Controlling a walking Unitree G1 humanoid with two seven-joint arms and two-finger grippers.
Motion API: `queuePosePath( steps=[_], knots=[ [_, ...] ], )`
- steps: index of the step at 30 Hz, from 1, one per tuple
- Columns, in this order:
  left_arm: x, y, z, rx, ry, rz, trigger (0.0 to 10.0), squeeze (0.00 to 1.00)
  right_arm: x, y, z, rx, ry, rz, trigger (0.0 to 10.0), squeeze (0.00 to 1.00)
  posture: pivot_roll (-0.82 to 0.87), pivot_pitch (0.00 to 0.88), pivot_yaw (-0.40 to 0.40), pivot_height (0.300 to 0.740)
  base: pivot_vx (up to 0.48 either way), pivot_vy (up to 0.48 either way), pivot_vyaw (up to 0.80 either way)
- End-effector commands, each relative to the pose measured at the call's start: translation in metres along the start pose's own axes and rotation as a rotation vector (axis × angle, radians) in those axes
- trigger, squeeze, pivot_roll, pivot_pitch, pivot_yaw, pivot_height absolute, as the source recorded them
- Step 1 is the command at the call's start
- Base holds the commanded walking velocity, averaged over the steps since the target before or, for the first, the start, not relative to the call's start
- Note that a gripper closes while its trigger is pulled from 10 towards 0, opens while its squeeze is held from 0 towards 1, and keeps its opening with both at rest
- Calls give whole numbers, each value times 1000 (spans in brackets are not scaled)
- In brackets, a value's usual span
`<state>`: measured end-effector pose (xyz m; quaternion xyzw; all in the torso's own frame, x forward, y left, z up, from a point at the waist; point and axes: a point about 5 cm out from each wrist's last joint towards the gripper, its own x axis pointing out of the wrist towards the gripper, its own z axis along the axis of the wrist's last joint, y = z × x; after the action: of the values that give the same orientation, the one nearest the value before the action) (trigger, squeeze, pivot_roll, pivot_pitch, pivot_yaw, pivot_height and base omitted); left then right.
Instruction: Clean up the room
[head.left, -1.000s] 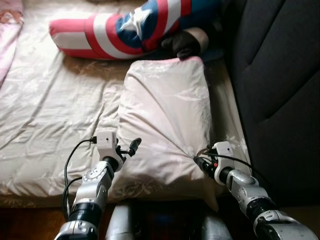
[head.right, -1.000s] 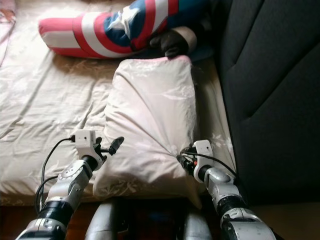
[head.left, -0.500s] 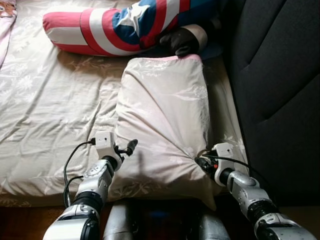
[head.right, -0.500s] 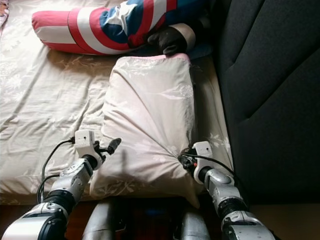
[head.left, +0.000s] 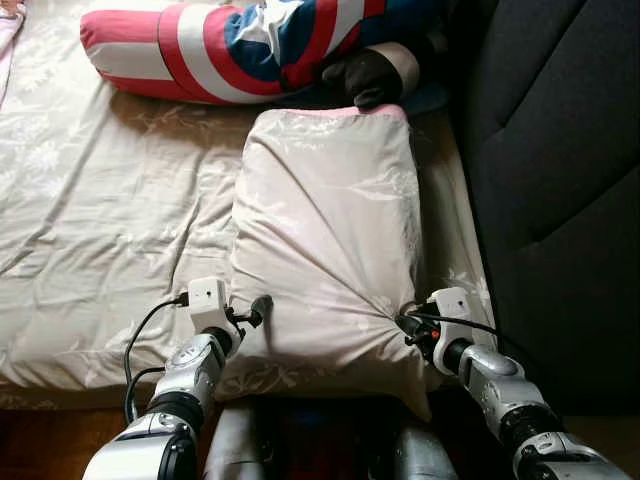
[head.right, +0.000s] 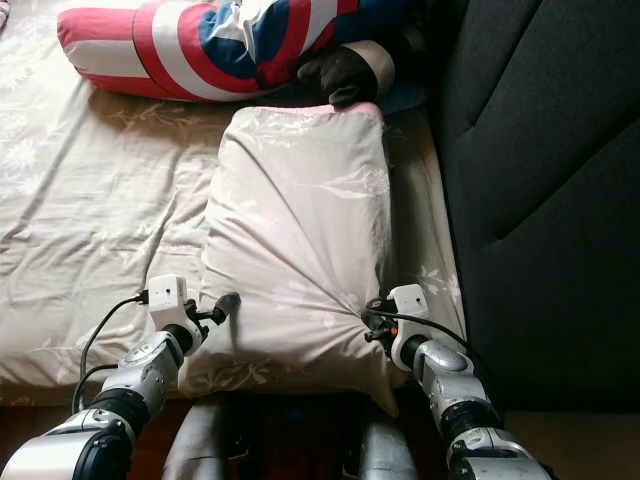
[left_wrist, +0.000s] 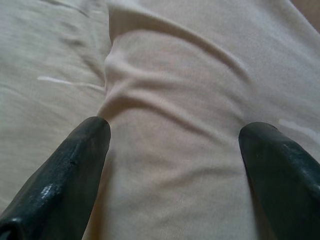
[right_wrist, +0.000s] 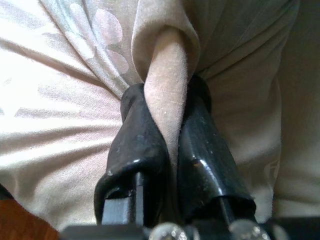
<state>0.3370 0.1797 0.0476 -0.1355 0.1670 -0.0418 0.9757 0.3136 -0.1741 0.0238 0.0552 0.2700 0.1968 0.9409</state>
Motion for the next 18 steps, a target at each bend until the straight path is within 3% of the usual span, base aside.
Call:
queuePosePath(
  steps=[1,8,11,18],
  knots=[
    [-8,8,-22,-27,79,22,10000,0,-12,3,-58,76,220,9,0,0,-53,390,-74,656,0,0,0],
    [-11,2,-39,-101,146,-25,10000,0,-18,-2,-61,74,217,21,0,0,-84,405,-93,656,0,0,0],
    [-12,-6,-47,-98,187,-99,10000,0,-21,-1,-64,75,218,38,0,0,-99,418,-98,656,0,0,0],
    [-16,-3,-55,-89,211,-88,10000,0,-23,8,-71,79,219,84,0,0,-113,436,-109,656,0,0,0]
  ],
)
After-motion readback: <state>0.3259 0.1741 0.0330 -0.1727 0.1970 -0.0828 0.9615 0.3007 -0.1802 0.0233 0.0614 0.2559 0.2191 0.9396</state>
